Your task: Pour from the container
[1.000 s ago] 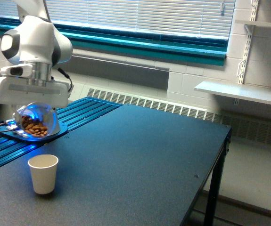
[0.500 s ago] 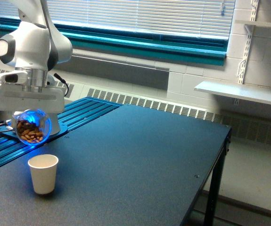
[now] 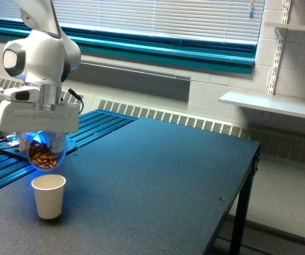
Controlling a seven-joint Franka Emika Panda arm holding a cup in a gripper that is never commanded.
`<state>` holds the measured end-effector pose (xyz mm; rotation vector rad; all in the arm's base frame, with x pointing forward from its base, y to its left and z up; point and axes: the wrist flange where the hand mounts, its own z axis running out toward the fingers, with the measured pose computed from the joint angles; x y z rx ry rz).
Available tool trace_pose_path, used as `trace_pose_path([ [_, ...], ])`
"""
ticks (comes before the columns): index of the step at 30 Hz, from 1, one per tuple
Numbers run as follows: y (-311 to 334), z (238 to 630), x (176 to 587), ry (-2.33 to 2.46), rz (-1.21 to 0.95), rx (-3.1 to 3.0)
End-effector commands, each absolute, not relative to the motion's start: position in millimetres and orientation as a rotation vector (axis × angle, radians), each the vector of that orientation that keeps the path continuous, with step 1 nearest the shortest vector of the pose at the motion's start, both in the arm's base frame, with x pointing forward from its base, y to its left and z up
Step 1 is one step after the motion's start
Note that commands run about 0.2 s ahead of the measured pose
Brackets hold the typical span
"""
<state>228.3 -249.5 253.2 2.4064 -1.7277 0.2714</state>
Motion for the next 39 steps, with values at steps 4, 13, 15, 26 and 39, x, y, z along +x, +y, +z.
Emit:
trace_pose_path([
  [4,-245.5,243.3,236.8,-1.677,0.226,2.433],
  [13,-244.9,234.6,239.4,-1.657,0.184,2.439],
  [15,-246.7,233.1,238.3,-1.654,0.173,2.435],
  [26,-259.2,234.6,241.2,-1.654,0.17,2.414],
  [39,-265.3,233.9,242.7,-1.636,0.135,2.413],
])
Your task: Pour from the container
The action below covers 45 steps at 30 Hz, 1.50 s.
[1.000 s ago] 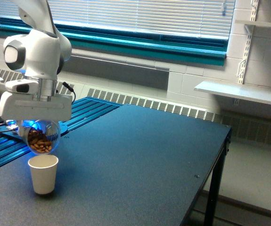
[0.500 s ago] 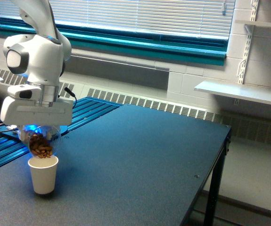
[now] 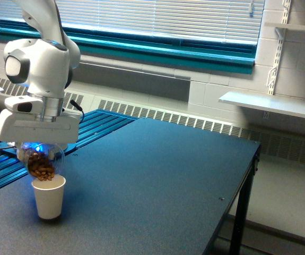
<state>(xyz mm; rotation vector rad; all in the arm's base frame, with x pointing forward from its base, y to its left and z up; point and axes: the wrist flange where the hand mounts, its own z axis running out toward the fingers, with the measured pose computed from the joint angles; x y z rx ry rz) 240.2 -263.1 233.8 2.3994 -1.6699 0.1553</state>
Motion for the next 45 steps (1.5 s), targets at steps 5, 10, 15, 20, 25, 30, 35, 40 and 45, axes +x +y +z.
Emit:
trace_pose_path([
  [5,-267.4,234.9,244.1,-1.621,0.122,2.412],
  [10,-268.4,237.0,247.8,-1.599,0.115,2.415],
  [15,-267.5,238.0,250.9,-1.569,0.1,2.419],
  [20,-263.3,237.3,254.8,-1.538,0.082,2.43],
  [25,-258.5,234.5,255.7,-1.512,0.06,2.439],
  [30,-260.0,234.7,255.1,-1.499,0.049,2.433],
  [35,-266.9,236.5,251.3,-1.485,0.039,2.415],
  [40,-271.4,239.5,250.7,-1.48,0.037,2.407],
  [45,-274.0,241.6,251.4,-1.472,0.031,2.403],
])
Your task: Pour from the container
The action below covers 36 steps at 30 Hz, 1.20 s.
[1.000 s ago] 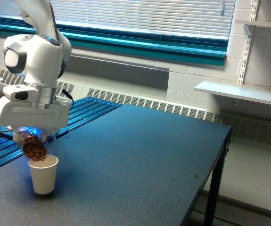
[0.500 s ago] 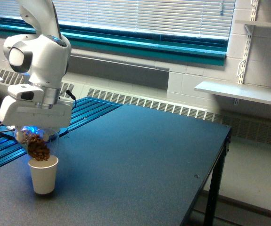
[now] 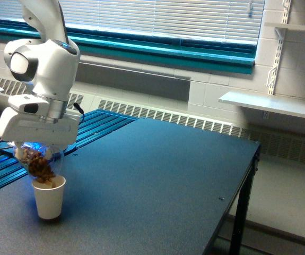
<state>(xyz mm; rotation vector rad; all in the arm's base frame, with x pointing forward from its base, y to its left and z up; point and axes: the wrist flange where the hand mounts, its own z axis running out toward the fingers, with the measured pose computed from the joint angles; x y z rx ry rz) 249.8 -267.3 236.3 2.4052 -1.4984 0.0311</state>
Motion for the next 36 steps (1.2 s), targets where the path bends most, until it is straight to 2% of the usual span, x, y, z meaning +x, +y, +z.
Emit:
trace_pose_path([
  [1,-274.1,242.4,252.7,-1.47,0.033,2.404],
  [36,-263.6,237.8,267.5,-1.372,-0.024,2.43],
])
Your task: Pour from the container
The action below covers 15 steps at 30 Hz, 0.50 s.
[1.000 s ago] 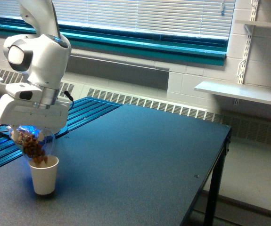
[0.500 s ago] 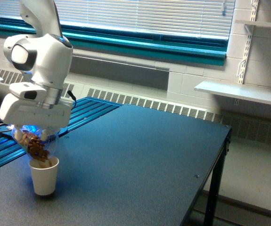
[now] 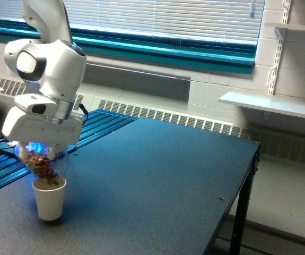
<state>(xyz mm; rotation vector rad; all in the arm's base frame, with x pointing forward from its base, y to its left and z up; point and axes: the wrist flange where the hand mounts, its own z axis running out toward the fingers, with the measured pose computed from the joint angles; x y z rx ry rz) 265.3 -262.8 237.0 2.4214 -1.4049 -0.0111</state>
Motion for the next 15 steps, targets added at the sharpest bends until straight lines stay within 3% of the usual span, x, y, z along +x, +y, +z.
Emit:
trace_pose_path([
  [1,-263.8,237.7,267.2,-1.371,-0.025,2.429],
  [15,-270.5,237.4,262.8,-1.364,-0.061,2.414],
])
